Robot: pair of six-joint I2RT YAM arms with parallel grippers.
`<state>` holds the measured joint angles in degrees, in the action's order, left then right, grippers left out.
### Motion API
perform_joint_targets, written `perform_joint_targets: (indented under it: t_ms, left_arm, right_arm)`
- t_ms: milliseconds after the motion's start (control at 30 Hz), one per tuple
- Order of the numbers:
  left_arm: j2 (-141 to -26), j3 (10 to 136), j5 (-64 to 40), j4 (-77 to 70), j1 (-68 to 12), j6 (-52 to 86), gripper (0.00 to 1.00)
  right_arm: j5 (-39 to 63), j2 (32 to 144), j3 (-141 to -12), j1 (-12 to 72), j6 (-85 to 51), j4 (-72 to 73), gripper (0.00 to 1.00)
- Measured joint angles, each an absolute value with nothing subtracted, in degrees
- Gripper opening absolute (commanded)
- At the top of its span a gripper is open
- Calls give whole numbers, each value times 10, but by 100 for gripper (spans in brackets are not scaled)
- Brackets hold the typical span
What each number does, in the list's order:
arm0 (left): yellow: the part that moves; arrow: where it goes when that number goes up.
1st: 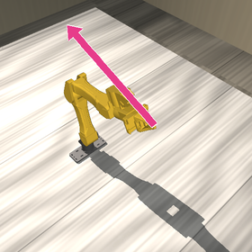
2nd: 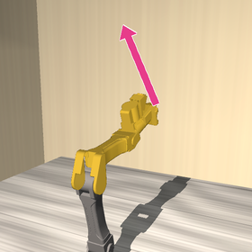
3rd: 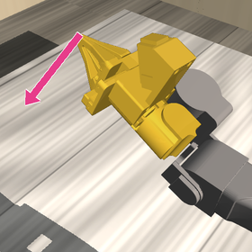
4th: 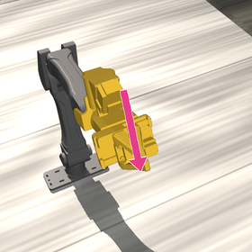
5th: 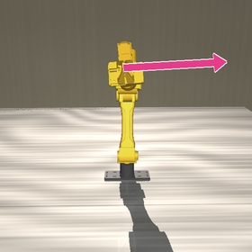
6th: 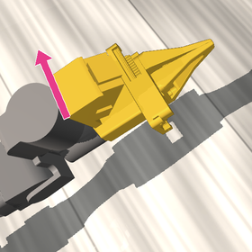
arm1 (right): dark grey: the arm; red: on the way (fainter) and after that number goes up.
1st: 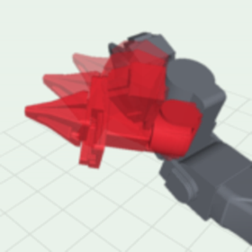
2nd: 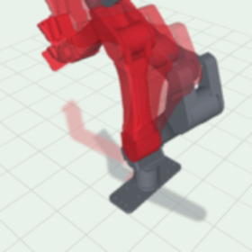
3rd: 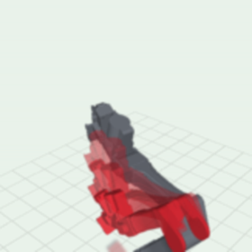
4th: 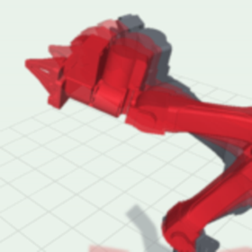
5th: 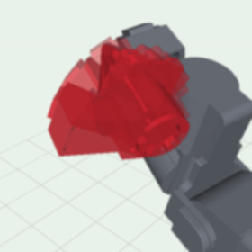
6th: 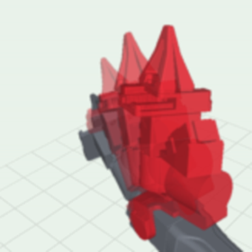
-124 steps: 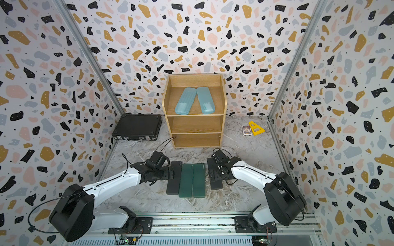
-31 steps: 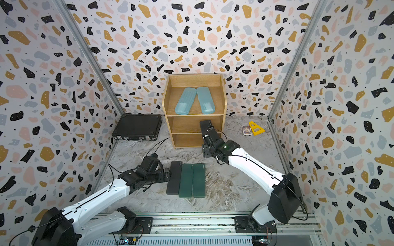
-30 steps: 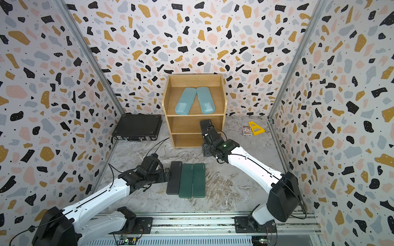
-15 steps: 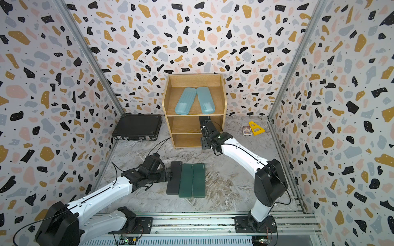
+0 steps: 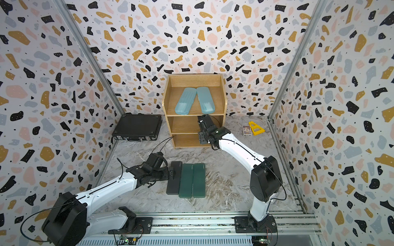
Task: Place the pencil cases on the shelf according to color
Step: Place the pencil case on the shelf.
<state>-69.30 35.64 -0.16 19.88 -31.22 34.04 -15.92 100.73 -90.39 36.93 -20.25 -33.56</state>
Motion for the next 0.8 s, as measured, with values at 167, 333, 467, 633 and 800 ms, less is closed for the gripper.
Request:
perform_joint_targets:
  t_ms: [167, 333, 467, 633, 800]
  left_arm:
    - [-703, 361, -2, 198, -312, 337, 100]
    - [-707, 366, -2, 195, -312, 336, 100]
    - [-710, 366, -2, 194, -312, 335, 100]
    - [-717, 371, -7, 194, -312, 331, 100]
    - [-718, 375, -11, 193, -312, 328, 100]
  right_arm:
    - [-161, 1013, -912, 368, -202, -345, 64]
    - [-161, 1021, -922, 365, -203, -353, 66]
    - [-161, 1031, -935, 360, -203, -358, 67]
    - [-160, 1046, -953, 351, -203, -360, 72]
    - [-156, 1048, -955, 349, -206, -359, 73]
